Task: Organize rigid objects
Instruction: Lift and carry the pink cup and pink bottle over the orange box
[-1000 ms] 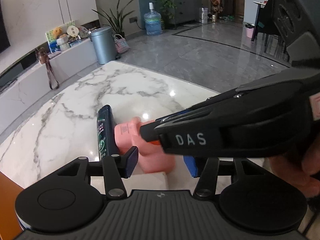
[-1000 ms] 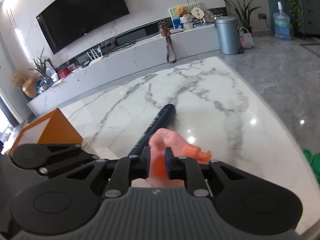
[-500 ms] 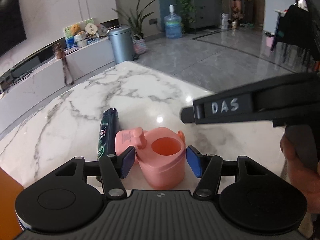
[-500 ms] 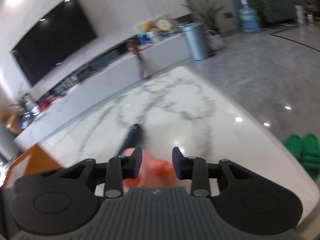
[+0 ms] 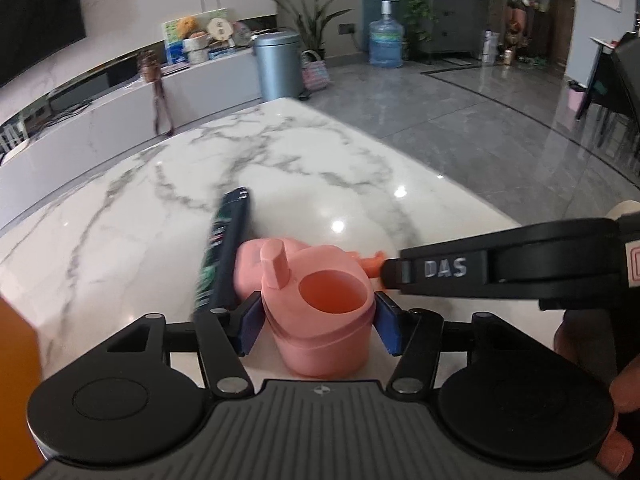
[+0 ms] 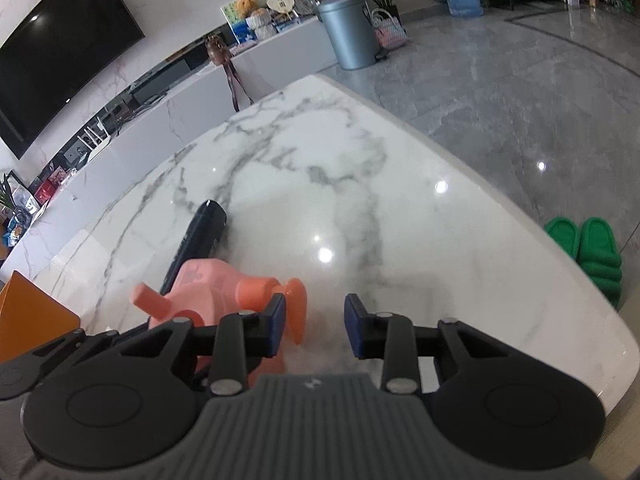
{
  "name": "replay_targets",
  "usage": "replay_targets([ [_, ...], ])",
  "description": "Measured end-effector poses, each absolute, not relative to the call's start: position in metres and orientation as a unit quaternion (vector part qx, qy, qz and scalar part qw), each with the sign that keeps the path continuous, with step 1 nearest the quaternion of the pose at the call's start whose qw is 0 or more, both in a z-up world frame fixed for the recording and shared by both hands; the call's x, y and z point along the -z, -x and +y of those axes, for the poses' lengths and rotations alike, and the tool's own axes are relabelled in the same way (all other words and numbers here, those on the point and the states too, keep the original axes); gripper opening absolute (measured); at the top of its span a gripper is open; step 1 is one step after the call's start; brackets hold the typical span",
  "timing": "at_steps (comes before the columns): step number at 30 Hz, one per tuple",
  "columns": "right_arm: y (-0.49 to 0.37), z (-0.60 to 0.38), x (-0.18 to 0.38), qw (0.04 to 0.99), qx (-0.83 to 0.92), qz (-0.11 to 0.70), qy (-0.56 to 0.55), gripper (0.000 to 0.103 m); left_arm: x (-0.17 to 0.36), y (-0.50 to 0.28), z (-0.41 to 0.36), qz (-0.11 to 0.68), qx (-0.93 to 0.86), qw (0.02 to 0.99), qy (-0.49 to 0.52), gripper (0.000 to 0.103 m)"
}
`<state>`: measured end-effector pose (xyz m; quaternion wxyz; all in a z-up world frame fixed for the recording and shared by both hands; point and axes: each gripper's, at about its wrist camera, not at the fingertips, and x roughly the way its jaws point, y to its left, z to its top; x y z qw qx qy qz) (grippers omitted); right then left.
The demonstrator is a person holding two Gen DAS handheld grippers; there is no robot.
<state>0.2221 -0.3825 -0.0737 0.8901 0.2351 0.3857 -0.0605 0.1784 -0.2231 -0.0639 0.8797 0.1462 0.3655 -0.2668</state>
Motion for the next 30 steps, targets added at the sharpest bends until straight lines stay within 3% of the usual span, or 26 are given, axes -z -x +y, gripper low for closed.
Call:
replay_targets([
  [4,-0.228,-0.378,0.078,0.889,0.045,0.392,-0.233,0.028,0.057,-0.18,-0.206,0.369,0.267,0.882,-0.123,0.066],
  [12,-0.236,-0.374,0.087,0.882,0.035,0.407,-0.234,0.01,0.051,-0.178,-0.205,0.358,0.264,0.887,-0.12,0.065],
  [30,-0.167,-0.324,0.015,0.955,0.106,0.278,0.006,0.009,-0.007,-0.137,-0.162,0.335,0.246,0.904,-0.097,0.065],
])
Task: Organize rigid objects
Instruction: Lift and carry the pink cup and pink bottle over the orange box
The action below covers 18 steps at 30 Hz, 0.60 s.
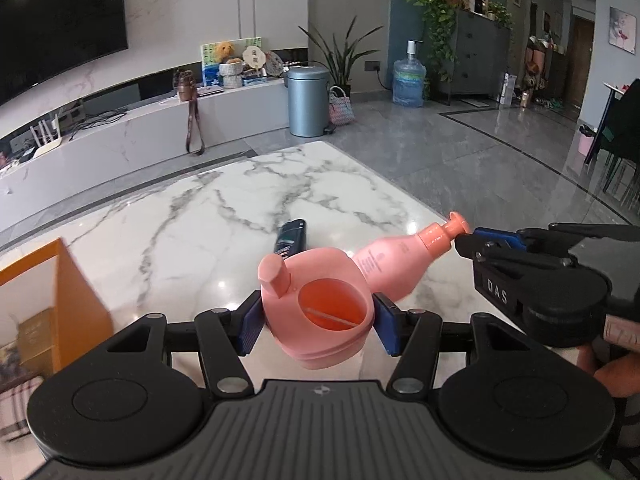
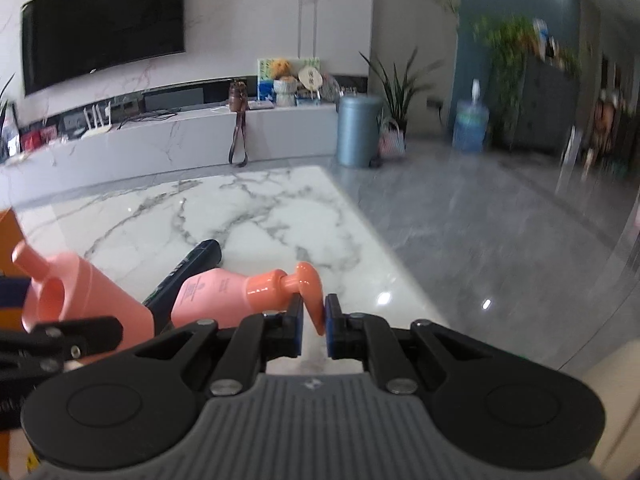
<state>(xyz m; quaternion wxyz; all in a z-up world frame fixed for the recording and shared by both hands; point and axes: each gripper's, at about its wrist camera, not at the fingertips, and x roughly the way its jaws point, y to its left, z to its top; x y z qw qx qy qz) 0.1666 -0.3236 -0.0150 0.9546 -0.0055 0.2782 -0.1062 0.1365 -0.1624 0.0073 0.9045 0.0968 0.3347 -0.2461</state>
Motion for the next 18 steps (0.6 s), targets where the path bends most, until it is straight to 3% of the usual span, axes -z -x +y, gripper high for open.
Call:
replay_targets([
  [7,-0.143,-0.293,-0.018,0.965,0.066,0.247,0.067,0.009,-0.043,-0.121,-0.117,0.334,0.254,0.905,-0.07,0.065],
  [18,-0.131,-0.204,-0.082,0.958,-0.099,0.183,0.197,0.008,-0.092,-0.116,0.007,0.342,0.225,0.904,-0.119,0.065],
])
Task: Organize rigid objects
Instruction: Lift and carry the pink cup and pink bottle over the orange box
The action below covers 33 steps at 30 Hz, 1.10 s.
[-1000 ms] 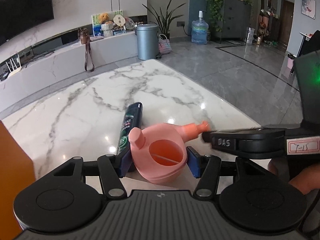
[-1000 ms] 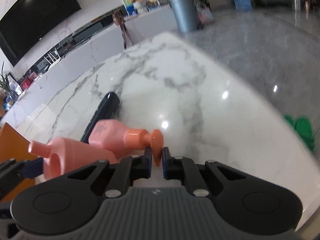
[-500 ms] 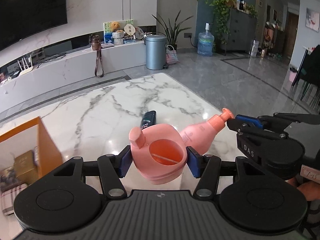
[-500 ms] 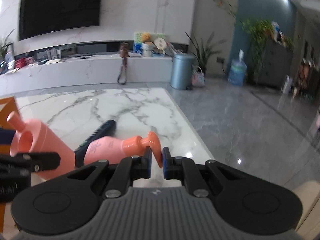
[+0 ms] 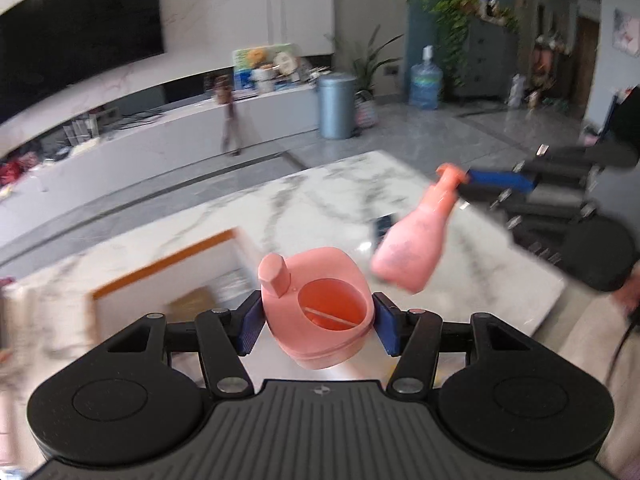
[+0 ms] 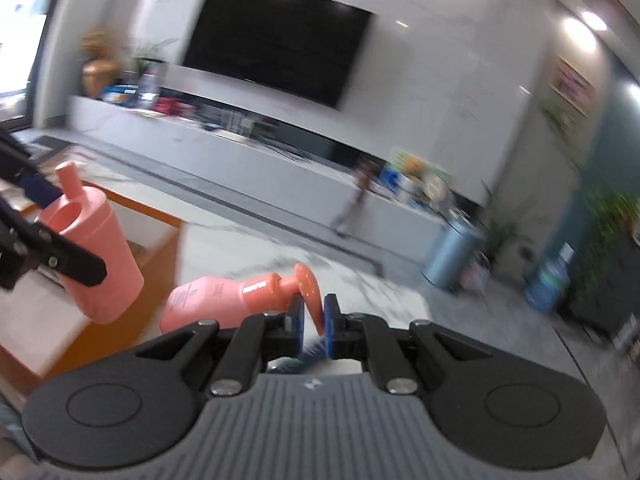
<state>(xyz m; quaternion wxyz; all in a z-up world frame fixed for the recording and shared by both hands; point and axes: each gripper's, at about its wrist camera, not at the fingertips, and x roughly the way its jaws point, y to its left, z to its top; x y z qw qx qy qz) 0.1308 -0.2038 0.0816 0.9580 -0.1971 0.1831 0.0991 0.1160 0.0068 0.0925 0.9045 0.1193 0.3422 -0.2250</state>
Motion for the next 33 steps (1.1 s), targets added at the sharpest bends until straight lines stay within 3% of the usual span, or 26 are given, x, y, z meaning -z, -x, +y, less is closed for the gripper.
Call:
replay_targets([
  [7,-0.143,-0.129,-0.093,0.925,-0.208,0.171,0.269,0.008,-0.069,-0.142,0.059,0.378,0.188,0.896,-0.137,0.065],
  [19,-0.194,-0.035,-0.022,0.796,-0.285,0.157,0.511,0.007,0.008,-0.192,0.05,0.375,0.271,0.856,-0.229,0.065],
  [33,-0.248,-0.026,0.02,0.692,-0.308,0.129,0.64,0.007,0.037,-0.261,0.053,0.447,0.295,0.833,-0.137,0.065],
])
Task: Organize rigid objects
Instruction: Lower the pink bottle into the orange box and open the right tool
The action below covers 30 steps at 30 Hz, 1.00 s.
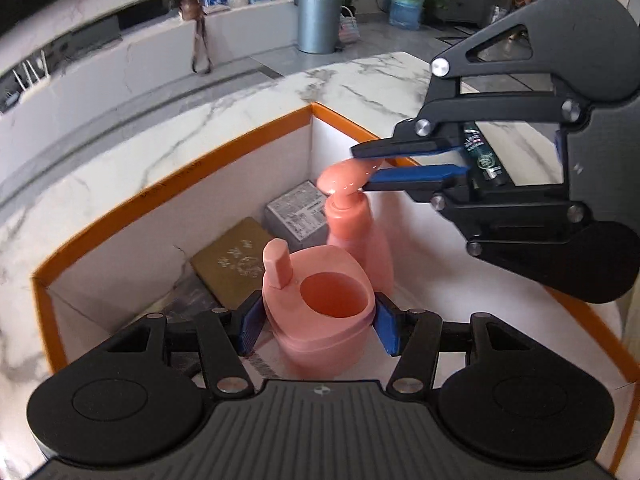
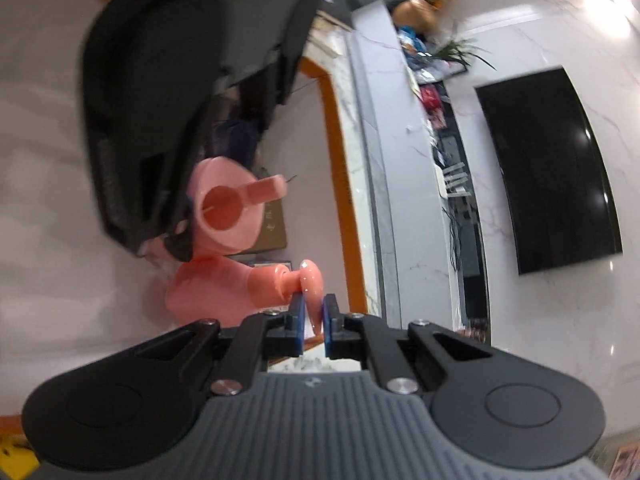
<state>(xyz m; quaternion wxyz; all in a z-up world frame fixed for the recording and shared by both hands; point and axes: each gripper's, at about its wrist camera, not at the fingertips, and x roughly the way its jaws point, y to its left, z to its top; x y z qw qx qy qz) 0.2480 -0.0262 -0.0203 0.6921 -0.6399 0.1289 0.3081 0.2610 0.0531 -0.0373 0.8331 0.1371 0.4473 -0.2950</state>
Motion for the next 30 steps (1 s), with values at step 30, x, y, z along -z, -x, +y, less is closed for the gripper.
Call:
replay_targets([
  [30,-0.232,-0.053,-0.014,0.686,-0.386,0.238,0.569,0.015,0.042,-0.272,0.056,0.492,0.127,0.861,0.031,0.063],
])
